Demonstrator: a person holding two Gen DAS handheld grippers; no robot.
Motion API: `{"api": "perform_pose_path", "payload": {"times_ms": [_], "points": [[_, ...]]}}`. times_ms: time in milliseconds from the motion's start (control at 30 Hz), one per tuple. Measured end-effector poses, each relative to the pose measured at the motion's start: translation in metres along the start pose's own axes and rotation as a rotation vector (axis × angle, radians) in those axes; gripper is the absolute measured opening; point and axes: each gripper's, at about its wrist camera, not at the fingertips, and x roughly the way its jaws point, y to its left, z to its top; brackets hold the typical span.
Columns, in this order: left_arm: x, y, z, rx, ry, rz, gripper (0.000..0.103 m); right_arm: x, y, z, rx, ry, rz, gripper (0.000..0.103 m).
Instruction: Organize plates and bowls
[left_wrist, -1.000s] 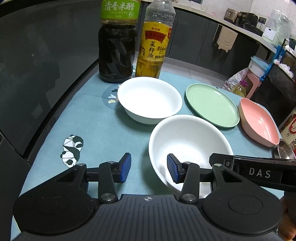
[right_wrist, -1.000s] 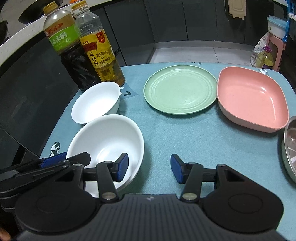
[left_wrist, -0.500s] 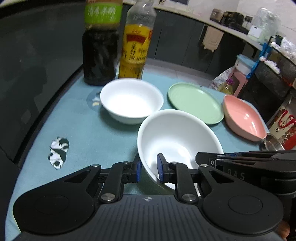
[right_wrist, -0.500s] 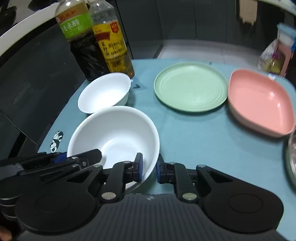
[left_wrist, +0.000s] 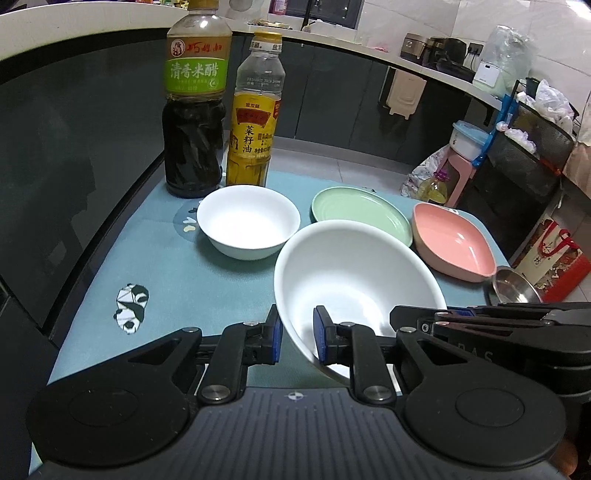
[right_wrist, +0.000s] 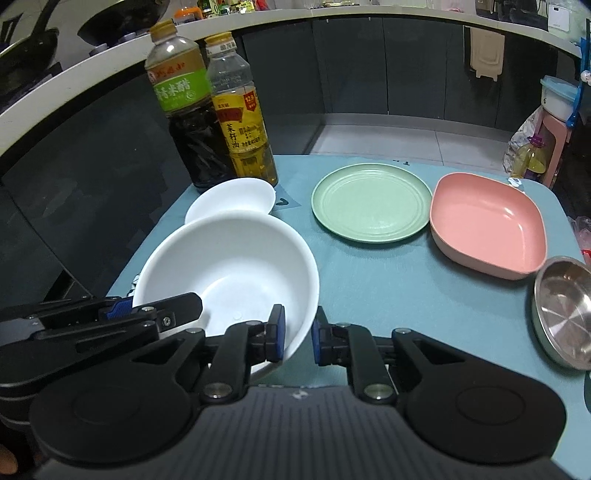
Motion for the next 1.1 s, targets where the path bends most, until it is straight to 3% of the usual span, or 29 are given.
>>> {"api": "perform_pose_path", "payload": {"times_ms": [600, 1100], "points": [[-0.075, -0.016, -0.045, 0.046, -0.072, -0.058, 0.017, -0.071, 0.017, -0.053, 0.023, -0.061, -0.009, 0.011], [-0.089, -0.029, -0.087, 0.090, -0.005, -0.075, 0.017, -0.096, 0.015, -0.099, 0.061, -0.048, -0.008, 0.012]]}}
